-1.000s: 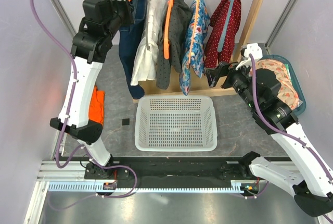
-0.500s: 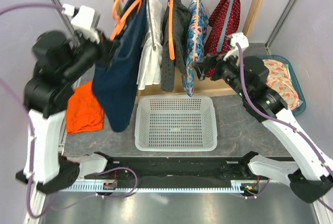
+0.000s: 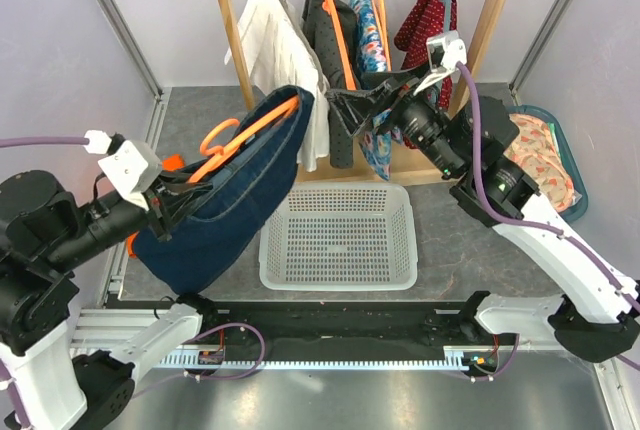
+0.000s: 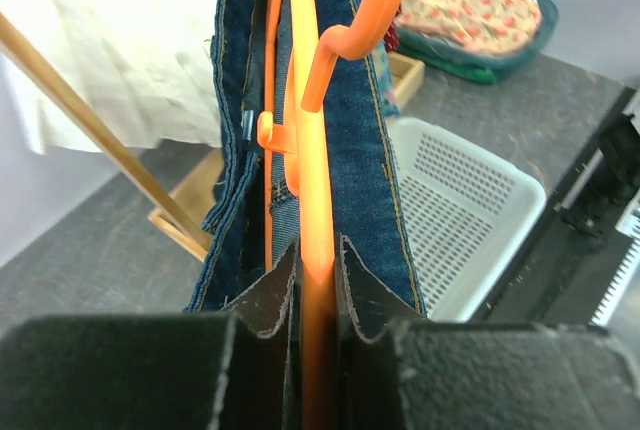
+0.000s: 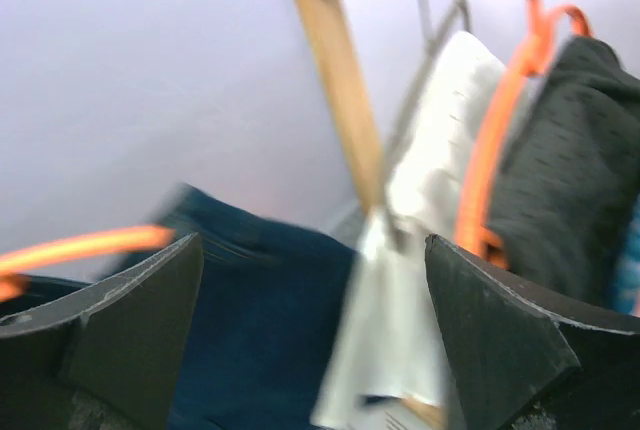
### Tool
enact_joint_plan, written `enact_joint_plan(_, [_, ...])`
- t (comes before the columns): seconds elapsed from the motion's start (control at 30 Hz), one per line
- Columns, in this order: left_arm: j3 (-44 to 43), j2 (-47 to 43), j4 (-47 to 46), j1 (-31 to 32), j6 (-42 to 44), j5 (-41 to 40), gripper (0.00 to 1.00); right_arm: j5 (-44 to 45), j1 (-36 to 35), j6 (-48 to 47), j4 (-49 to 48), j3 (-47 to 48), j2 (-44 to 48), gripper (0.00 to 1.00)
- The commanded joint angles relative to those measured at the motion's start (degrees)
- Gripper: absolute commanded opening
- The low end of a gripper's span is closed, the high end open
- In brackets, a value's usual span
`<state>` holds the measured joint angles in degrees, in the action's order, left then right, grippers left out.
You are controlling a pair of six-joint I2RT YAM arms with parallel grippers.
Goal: Remove the skirt from the hanger
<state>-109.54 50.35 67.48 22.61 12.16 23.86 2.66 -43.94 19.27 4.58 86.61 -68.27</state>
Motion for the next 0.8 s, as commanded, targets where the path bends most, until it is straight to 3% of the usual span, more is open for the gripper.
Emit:
enact_joint_plan(0.0, [0.3, 2.0, -4.0, 0.1, 1.8, 3.4, 0.02, 6.6, -7.0, -2.6, -6.8, 4.9, -0.5, 0.98])
enact_joint_plan(0.17, [-0.6, 3.2, -4.4, 0.2, 1.0, 3.9, 0.02, 13.8, -15.0, -8.4, -4.8, 8.6, -4.8, 0.98])
enact_joint_plan(0.53, [-0.9, 1.8, -4.0, 0.2, 1.3, 3.6, 0.02, 21.2, -15.6, -12.5, -5.9, 8.7, -9.4, 0.98])
enact_joint_plan(0.7, [-0.9, 1.4, -4.0, 0.2, 0.9, 3.9, 0.02, 20.4, -15.7, -10.9, -5.1, 9.7, -11.5, 0.86])
enact_joint_plan(0.77, [-0.9, 1.4, -4.1, 0.1, 1.0, 3.9, 0.02, 19.2, -15.6, -10.5, -5.0, 9.9, -11.8, 0.73])
